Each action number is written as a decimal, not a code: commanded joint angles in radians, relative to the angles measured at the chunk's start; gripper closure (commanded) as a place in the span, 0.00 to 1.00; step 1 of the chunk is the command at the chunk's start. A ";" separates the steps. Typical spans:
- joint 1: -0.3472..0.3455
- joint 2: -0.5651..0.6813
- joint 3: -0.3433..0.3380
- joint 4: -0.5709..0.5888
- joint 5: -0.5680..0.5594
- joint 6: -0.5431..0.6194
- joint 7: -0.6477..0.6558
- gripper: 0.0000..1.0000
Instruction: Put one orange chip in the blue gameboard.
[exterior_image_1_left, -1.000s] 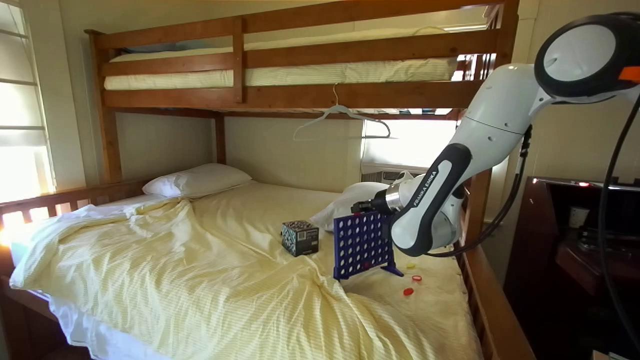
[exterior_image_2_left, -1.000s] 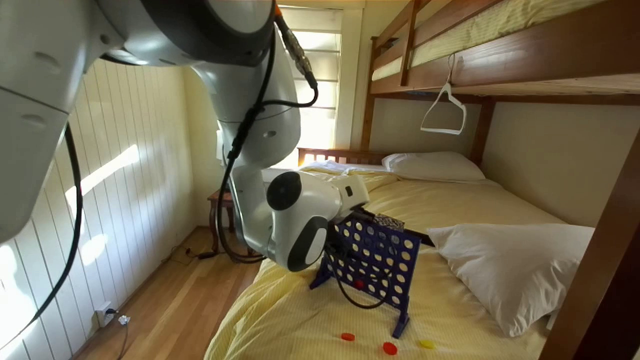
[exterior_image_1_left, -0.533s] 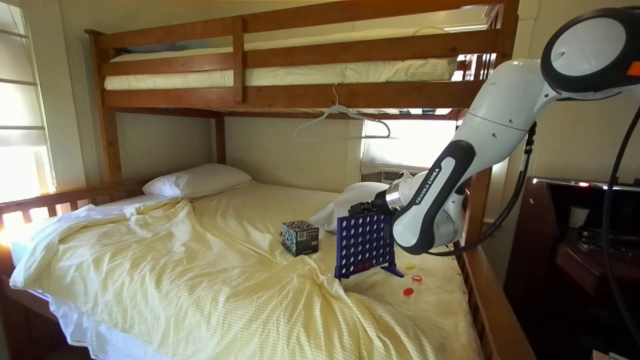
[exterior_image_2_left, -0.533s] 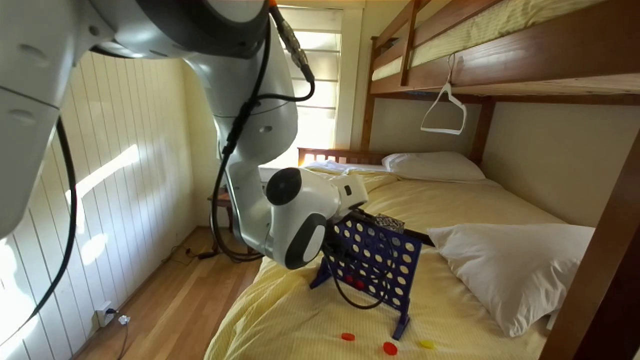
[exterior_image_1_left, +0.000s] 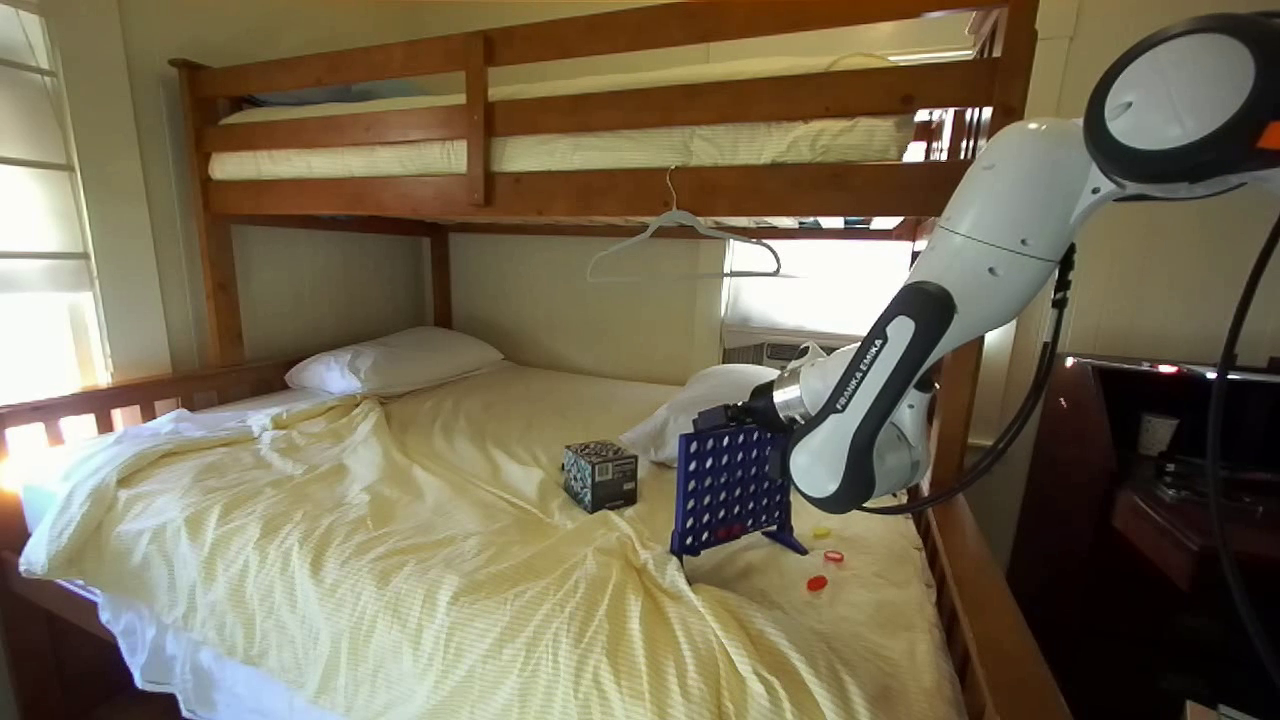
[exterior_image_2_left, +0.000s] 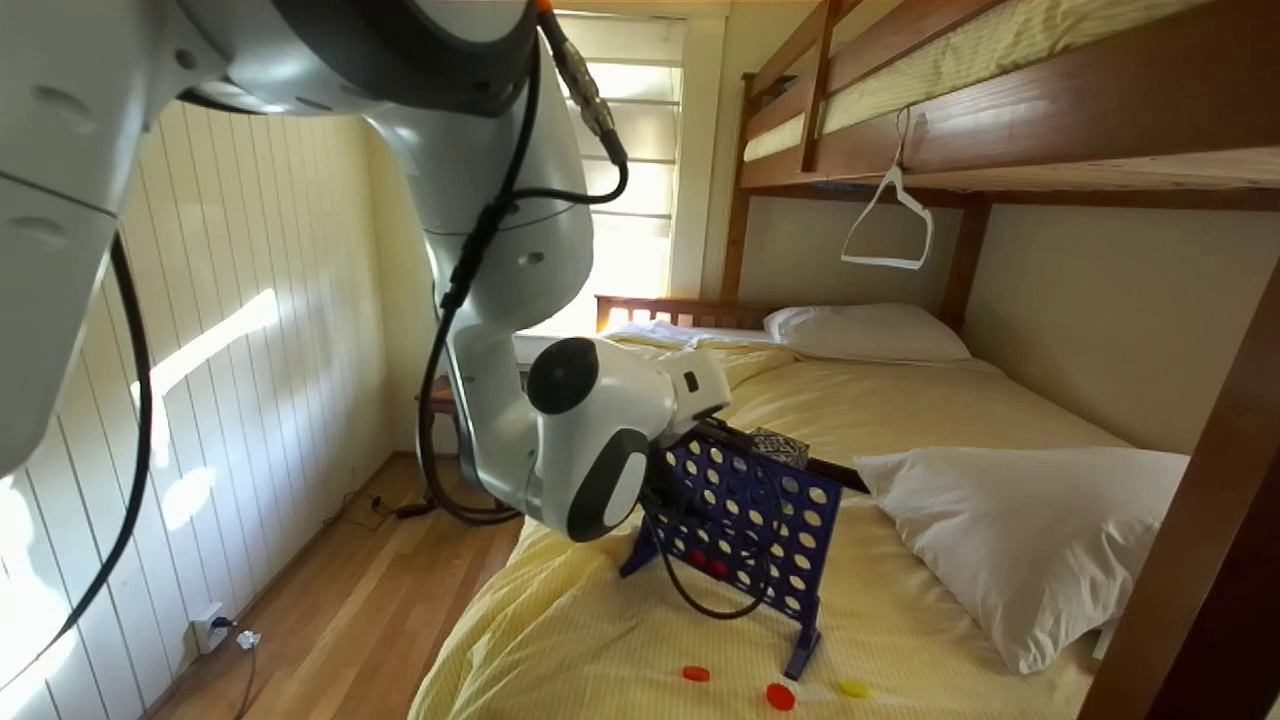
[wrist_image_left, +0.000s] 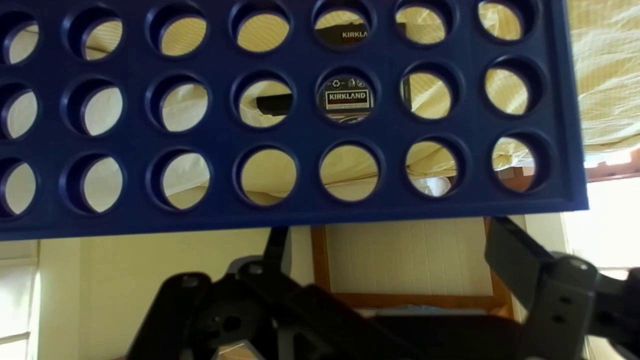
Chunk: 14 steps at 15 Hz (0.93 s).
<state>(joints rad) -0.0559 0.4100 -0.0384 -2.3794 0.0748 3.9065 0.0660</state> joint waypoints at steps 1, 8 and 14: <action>-0.029 -0.007 0.013 -0.026 -0.041 0.040 0.046 0.00; -0.037 -0.008 0.012 -0.027 -0.046 0.091 0.061 0.00; -0.044 -0.037 0.012 -0.055 -0.054 0.113 0.076 0.00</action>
<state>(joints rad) -0.0764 0.4119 -0.0372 -2.3862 0.0559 4.0000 0.1041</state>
